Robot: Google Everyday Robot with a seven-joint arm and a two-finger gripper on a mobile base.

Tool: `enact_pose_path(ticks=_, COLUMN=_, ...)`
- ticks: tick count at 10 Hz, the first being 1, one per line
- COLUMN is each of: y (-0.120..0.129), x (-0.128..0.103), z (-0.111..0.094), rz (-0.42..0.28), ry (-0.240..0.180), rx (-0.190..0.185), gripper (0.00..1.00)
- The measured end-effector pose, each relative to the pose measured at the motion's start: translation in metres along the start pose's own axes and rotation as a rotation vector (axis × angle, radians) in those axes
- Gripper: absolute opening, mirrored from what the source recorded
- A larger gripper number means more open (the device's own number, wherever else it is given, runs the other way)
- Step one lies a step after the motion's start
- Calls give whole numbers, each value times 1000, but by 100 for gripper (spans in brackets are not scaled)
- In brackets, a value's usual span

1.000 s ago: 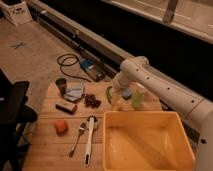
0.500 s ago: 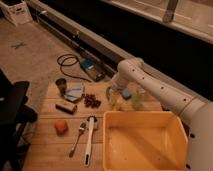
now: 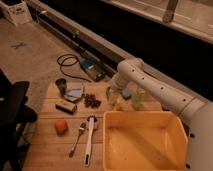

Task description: Place pepper in paper cup

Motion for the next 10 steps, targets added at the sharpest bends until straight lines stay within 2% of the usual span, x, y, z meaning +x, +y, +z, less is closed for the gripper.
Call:
enact_pose_path(ticks=3, y=-10, x=0, z=7, rz=29, ry=-18, rx=25, gripper=80)
enact_pose_path(ticks=5, y=-19, x=3, z=13, rz=37, ry=-52, rx=43, gripper=80)
enact_pose_path(ticks=10, y=-38, x=12, z=38, rz=75, ry=-69, rx=39, gripper=80)
